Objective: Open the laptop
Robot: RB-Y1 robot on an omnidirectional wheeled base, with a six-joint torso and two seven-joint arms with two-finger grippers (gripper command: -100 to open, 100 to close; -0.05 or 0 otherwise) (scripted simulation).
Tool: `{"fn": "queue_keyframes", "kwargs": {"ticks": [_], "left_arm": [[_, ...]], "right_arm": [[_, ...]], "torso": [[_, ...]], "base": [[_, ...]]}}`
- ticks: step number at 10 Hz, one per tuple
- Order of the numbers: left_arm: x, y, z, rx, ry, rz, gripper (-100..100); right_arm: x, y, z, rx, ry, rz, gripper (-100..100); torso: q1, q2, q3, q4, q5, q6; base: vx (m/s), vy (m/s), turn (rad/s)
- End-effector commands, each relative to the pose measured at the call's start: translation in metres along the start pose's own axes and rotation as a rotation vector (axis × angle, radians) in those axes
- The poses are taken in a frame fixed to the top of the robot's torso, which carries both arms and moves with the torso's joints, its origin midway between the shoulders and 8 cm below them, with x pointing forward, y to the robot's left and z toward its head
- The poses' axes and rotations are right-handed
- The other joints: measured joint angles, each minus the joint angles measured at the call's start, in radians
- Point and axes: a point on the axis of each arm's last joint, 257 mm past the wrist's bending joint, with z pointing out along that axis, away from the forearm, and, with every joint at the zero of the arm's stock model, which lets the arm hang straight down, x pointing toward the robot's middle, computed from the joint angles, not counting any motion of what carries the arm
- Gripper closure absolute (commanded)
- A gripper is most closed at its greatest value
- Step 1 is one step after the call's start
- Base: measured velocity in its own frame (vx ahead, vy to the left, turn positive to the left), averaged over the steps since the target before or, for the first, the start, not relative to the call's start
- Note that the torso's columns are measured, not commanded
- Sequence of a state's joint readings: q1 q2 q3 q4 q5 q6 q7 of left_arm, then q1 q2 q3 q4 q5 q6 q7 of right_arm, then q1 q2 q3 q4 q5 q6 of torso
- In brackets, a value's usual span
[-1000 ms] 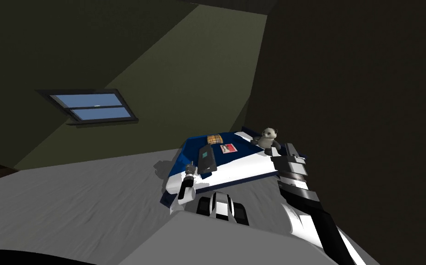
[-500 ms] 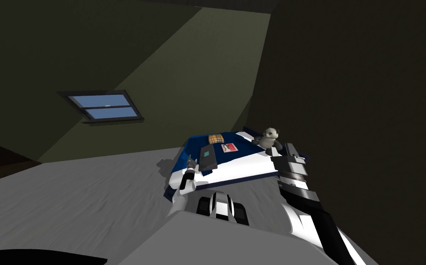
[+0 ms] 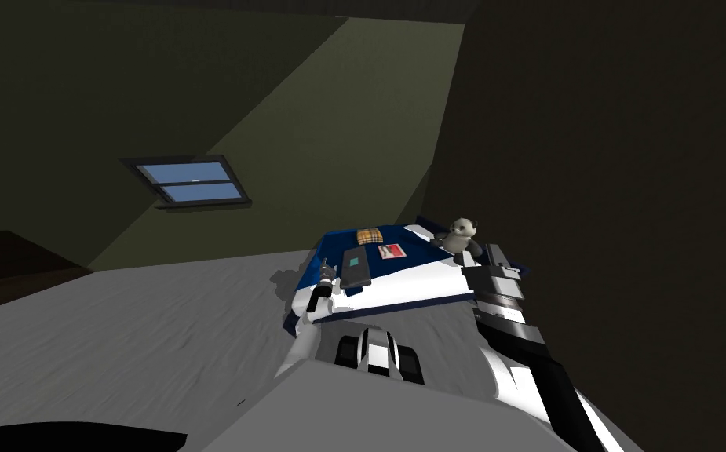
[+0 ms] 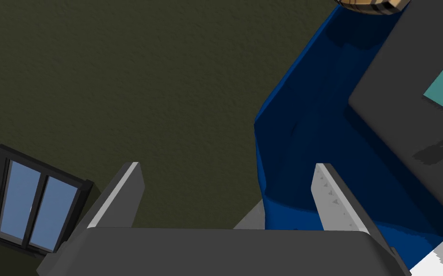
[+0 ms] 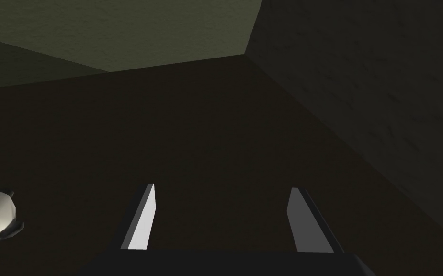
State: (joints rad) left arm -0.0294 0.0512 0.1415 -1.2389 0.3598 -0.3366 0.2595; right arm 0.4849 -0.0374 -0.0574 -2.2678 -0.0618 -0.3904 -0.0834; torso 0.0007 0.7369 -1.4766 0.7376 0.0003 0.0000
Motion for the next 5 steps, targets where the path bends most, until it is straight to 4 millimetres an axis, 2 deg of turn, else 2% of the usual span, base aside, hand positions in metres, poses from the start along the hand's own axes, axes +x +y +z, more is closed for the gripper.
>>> {"fn": "queue_keyframes", "kwargs": {"ticks": [1, 5], "left_arm": [[-0.0001, 0.0000, -0.0001, 0.000, 0.000, 0.000, 0], [-0.0001, 0.0000, -0.0001, 0.000, 0.000, 0.000, 0]], "right_arm": [[0.0000, 0.0000, 0.0000, 0.000, 0.000, 0.000, 0], [0.0000, 0.0000, 0.0000, 0.000, 0.000, 0.000, 0]], "torso": [[0.000, 0.000, 0.000, 0.000, 0.000, 0.000], [-0.001, 0.001, 0.001, 0.000, 0.000, 0.000]], "base": [[0.000, 0.000, 0.000], [0.000, 0.000, 0.000]]}}
